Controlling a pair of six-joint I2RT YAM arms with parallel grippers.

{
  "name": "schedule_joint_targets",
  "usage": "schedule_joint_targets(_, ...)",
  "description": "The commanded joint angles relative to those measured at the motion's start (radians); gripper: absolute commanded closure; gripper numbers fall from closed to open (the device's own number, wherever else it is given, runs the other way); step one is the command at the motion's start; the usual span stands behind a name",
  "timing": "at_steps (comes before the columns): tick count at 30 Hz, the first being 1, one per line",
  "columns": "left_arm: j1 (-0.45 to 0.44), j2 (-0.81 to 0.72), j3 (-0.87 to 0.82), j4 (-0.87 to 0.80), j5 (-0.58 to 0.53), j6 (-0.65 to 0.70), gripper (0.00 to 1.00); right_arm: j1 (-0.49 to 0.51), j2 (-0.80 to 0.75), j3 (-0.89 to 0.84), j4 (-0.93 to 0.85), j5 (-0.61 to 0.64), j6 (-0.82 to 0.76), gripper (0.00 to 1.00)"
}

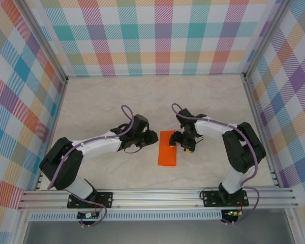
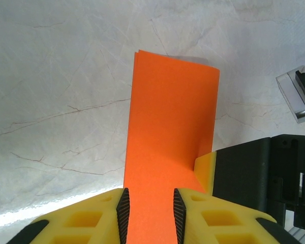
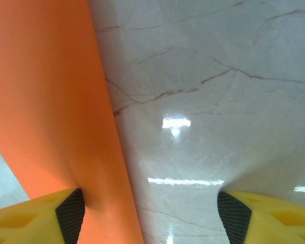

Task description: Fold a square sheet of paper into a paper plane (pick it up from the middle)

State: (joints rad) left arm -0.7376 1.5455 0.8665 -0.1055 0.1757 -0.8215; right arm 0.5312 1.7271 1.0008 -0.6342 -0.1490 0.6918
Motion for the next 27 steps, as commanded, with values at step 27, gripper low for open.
schedule_joint_targets(27,-0.047,0.251,0.115,0.105,0.139,-0.046,1.0,-0.011,0.071,-0.036,-0.044,0.129,-0.006,0.25)
